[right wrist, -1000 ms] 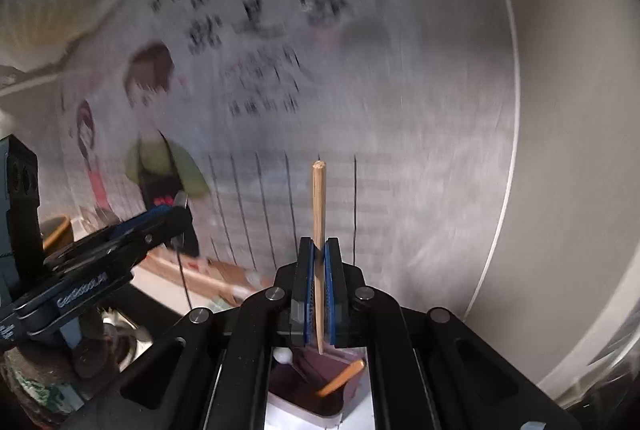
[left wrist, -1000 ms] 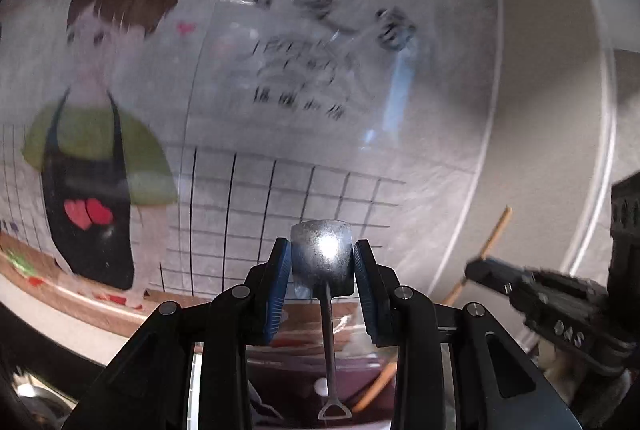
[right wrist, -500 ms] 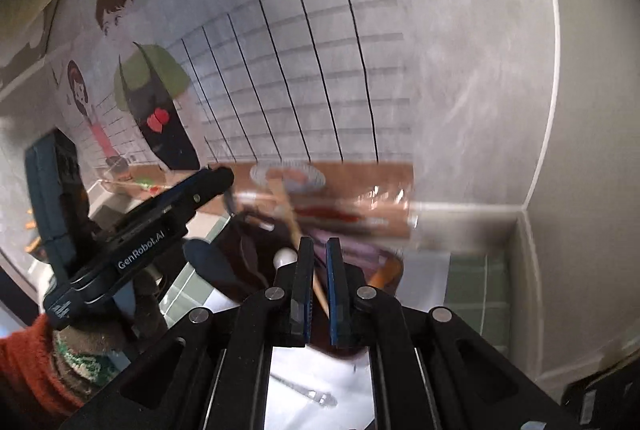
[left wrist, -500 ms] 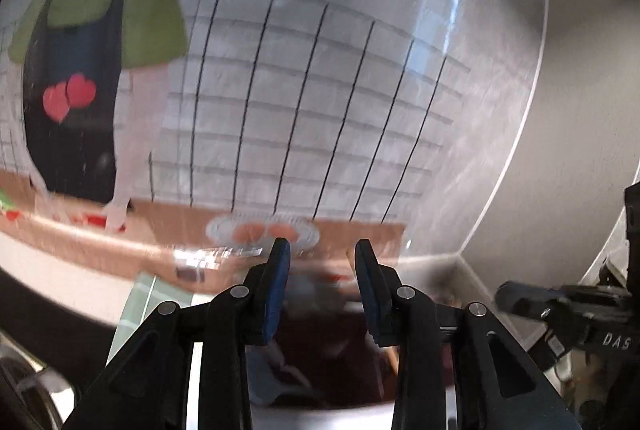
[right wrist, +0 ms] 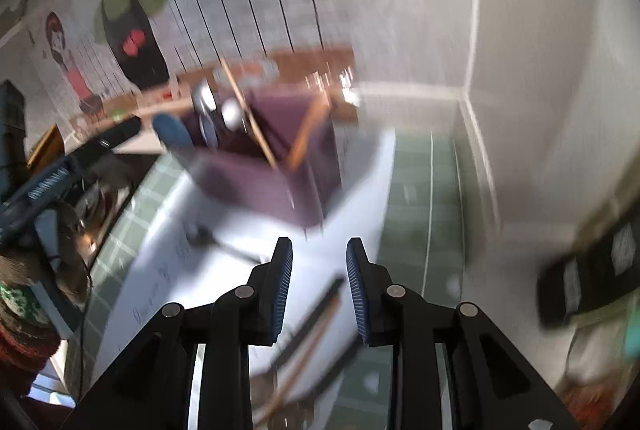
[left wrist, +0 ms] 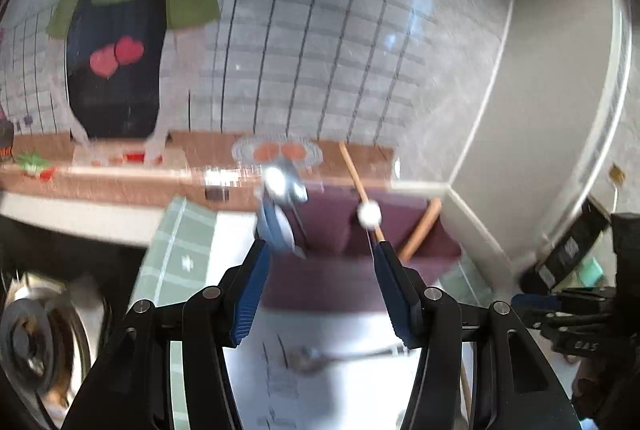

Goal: Organize utensils
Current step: 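Move both tools back toward the black-handled spoons and spatulas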

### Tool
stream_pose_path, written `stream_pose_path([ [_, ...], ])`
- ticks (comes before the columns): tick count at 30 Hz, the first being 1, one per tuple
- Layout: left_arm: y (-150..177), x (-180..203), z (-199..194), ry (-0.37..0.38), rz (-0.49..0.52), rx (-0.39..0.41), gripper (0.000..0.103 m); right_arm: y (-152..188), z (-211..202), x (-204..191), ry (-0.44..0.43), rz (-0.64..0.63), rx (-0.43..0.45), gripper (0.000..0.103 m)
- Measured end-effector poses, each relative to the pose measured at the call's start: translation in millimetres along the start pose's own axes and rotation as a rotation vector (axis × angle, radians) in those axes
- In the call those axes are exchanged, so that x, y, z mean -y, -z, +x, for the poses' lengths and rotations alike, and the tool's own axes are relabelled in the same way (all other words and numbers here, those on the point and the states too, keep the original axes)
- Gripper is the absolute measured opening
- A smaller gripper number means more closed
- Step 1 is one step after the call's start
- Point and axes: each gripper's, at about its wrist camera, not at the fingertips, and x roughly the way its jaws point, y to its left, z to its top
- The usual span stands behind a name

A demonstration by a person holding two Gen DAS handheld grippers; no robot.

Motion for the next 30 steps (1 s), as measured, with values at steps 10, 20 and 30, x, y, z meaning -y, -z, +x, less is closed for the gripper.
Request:
stream_pose_path([
  [10,47.7,18.6,43.3,0.046,0.051,-0.217,0.055,58.9,38.3,16.1,0.087,0.148,-0.140,0.026],
  [20,59.8,26.4,86.0,0.053,0.092,-0.339,0.055,64.1,48.1,10.0,0.115,0.127,-0.131,0.015],
  [30,73.3,29.5,90.5,0.115,0.099,-0.425,0.055,83.7,33.2,9.9,0.077,0.068,-0.146,0.015],
])
